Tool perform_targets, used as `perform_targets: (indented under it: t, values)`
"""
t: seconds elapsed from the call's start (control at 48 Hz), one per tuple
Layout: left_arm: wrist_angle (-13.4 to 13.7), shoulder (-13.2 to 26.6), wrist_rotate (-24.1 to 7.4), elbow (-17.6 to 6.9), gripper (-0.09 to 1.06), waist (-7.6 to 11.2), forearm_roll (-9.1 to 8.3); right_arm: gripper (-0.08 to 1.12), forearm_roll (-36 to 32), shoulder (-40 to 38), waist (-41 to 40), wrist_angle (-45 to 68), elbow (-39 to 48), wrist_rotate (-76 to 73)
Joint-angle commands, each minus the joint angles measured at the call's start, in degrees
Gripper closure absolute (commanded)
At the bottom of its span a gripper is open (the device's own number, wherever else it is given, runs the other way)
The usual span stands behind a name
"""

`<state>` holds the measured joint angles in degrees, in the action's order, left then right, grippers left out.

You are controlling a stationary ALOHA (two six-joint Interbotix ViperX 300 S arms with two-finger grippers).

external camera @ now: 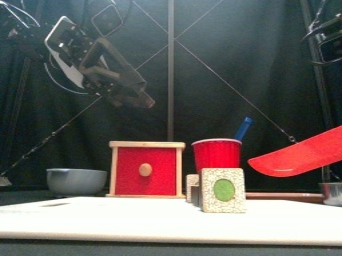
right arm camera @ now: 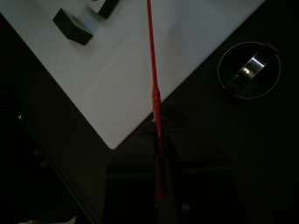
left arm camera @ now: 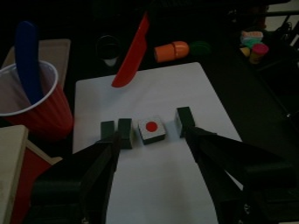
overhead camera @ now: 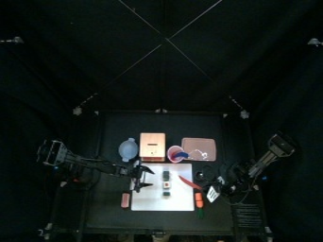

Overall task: Place sushi on board then cut the sushi with the knife then place the pieces on the plate
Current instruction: Place the 4 sushi pieces on the plate

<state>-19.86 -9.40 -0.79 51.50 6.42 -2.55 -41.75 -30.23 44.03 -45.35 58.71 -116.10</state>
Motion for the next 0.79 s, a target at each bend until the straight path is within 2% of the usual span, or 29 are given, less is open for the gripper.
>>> perform_targets:
  t: [0.021,0.188,0.542,0.792]
  values:
    - [-0.53,0.26,0.00,-0.53,0.04,-0.18,0.18,0.71,-0.35,0.09,-1.32,1.67,0.09,0.00]
    - [-0.44,1.32,-0.09,-0.53,0.04,-0.18,0.62,0.65,0.44,0.70,-2.55,3.69,1.05,0.09]
    - [-0.53,1.41,0.00,-0.53,0.04,-0.35,0.53,0.42,1.05,0.70,-2.81,3.25,0.97,0.18]
    - [-0.53,1.49,0.00,-0.70,0.04,-0.26,0.62,0.38,0.53,-0.35,-2.46,2.02,0.88,0.26]
